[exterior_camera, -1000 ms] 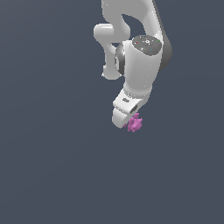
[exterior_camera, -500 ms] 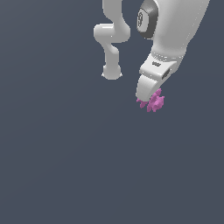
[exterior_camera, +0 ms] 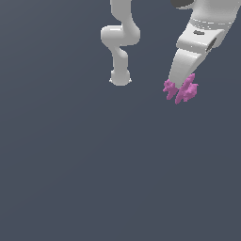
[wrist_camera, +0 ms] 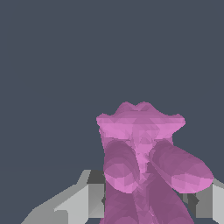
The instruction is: Pick up the object and move it to a goal position.
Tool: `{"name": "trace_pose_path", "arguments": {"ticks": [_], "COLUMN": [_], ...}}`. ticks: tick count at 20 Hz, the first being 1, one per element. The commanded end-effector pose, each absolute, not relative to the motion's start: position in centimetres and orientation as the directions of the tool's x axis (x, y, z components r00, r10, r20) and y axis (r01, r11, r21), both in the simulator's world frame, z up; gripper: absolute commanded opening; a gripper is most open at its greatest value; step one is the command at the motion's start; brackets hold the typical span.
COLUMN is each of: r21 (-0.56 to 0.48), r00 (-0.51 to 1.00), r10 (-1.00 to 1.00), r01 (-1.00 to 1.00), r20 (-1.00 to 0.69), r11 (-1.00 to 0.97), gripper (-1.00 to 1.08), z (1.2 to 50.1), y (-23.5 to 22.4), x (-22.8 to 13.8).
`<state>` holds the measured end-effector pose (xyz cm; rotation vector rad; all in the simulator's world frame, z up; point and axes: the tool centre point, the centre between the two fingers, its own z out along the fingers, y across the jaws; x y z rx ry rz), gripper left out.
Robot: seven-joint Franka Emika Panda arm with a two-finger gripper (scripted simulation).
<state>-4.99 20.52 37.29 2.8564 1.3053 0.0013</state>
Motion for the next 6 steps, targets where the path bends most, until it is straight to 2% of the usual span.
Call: {"name": "trace_pose_path", "arguments": {"ticks": [1, 6], "r21": [0.000, 0.000], "r00": [0.656, 0.656], "r10": [0.755, 0.755], "r01": [0.755, 0.755], "r20": [-0.001, 0.000], "r11": [-0.656, -0.656], "gripper": [-1.00, -1.00], "z": [38.11, 38.58], "y": [21.17, 21.56], "x": [-5.28, -5.31]}}
